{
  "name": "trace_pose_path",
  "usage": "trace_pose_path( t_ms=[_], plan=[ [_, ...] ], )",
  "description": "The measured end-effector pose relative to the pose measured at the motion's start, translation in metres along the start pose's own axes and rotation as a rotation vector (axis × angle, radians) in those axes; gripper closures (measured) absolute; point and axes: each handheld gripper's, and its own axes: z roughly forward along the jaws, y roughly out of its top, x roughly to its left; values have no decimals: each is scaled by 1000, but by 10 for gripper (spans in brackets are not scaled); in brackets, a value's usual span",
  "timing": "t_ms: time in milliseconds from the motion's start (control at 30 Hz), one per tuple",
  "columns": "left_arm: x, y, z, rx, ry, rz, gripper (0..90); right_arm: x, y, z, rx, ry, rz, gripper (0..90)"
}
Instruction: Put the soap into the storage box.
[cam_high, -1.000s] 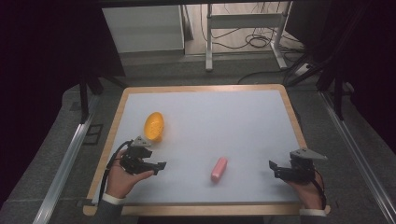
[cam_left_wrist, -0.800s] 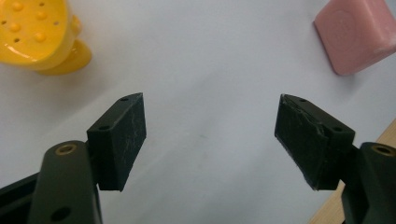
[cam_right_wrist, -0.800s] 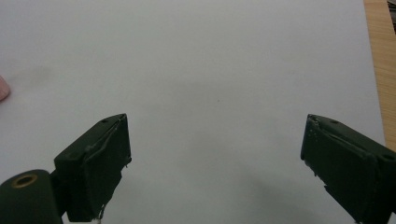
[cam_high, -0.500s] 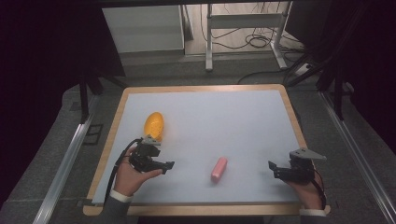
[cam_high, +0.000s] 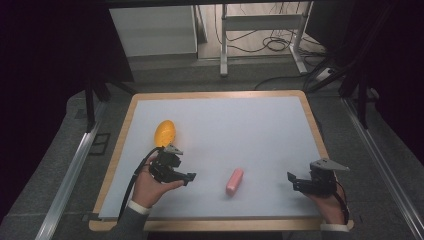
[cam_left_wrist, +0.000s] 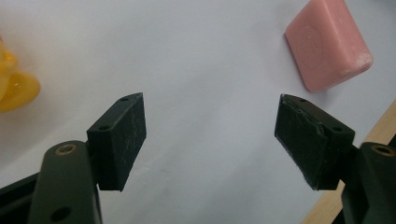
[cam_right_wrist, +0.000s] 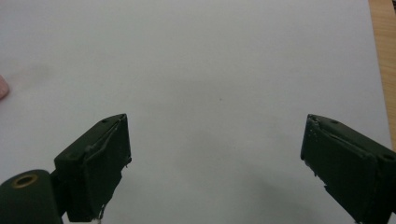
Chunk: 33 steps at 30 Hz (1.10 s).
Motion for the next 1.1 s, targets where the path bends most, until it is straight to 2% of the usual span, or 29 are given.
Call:
trace_pose_path(
  t_ms=[333,667,1100],
  plan=[
    [-18,12,8,13,-15,32,244,0,1,-2,-3,-10,-4,80],
    [-34,22,24,48,-41,64,239,0,1,-2,-3,-10,-11,80],
    [-49,38,39,84,-73,74,238,-1,-1,0,8,-11,-19,80]
  ],
)
